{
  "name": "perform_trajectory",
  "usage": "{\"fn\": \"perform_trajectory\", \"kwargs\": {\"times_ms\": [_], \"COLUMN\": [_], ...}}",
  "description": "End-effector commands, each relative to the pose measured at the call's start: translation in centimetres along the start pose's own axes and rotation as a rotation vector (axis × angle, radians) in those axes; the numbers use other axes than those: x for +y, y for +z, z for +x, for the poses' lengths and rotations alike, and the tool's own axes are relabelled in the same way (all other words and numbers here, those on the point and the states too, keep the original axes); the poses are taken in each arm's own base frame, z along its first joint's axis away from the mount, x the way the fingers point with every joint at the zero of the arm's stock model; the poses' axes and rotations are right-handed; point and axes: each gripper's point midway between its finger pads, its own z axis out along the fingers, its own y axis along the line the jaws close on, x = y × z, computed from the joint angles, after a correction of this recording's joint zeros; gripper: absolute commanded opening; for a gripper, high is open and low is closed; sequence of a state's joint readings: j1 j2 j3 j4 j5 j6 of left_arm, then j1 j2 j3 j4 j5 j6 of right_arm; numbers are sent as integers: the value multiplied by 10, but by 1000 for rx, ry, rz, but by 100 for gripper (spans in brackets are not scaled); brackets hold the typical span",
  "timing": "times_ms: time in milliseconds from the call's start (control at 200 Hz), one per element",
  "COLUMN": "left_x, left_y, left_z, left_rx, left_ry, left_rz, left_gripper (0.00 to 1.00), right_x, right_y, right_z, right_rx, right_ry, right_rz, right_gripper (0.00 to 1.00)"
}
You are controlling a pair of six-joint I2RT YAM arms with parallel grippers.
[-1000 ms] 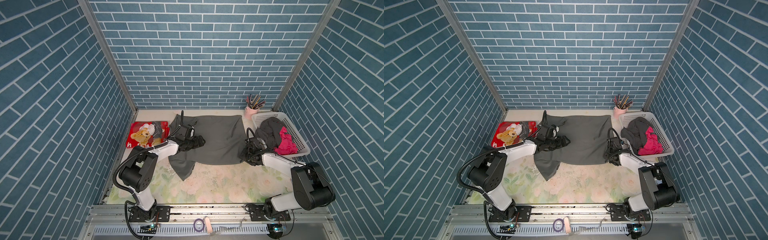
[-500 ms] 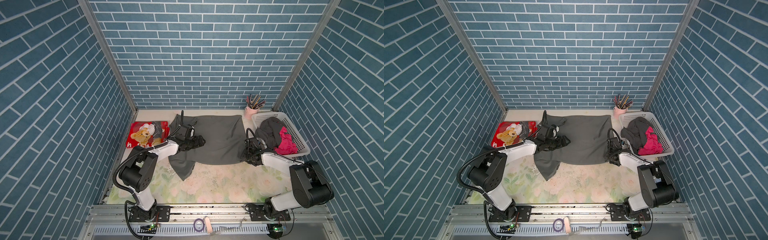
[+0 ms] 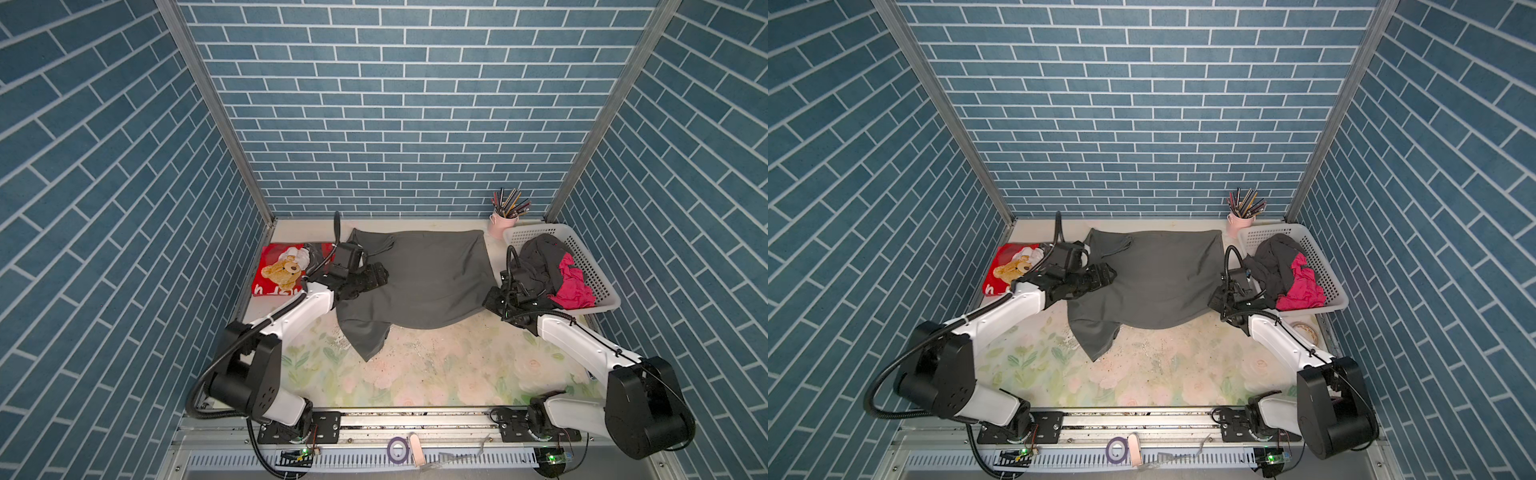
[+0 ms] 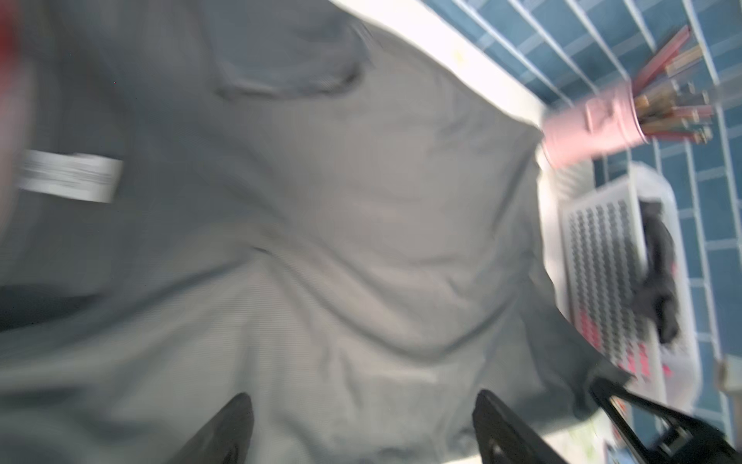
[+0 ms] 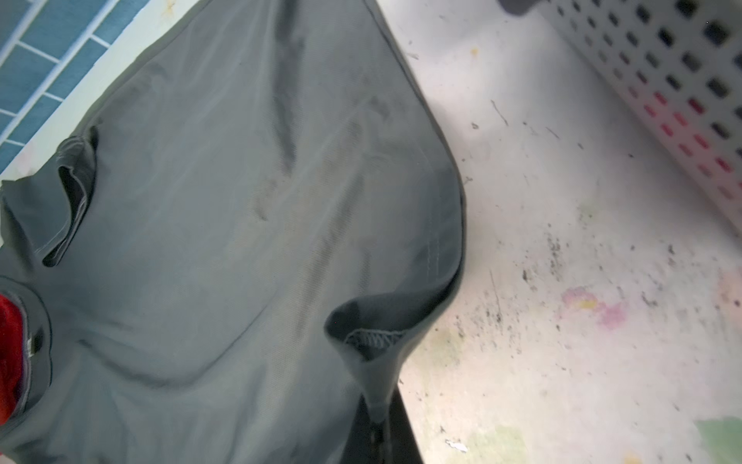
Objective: Fold and stack the t-shirts
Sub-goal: 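Grasp the grey shirt's near corners with both grippers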
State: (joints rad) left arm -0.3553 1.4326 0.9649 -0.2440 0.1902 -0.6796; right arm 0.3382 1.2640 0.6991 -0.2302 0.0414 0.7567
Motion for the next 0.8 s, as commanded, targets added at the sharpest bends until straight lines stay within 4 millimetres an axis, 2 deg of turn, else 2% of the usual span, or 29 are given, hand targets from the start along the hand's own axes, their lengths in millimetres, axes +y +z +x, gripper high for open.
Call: {"fn": "perform_trajectory", "kwargs": {"times_ms": [0,145,240,315,620,795], "left_x": [72,101,110,114,136,140], "left_y": [-19,-29,-29,-26,-7,-3], "left_z": [38,85,109,126,147,151], "left_rx": [76,149,186,217,262,264], "left_ry": [-53,-144,-185,-198,-113,-18], "left_rz": [-239,-278,-272,-267,-397,-444], "left_gripper": [88,88,87,81,64,36], "right_x": [6,13,15,15,12,9], "right_y": [0,8,10,12,8,6], "right_z": [1,2,2,4,9,12], "right_rx": [18,30,32,34,32,27], "right_ry": [-38,-47,-54,-62,-67,-63], "right_rz": [-22,-54,-70,-74,-88,-85], "right_gripper": [0,0,0,0,0,0]}}
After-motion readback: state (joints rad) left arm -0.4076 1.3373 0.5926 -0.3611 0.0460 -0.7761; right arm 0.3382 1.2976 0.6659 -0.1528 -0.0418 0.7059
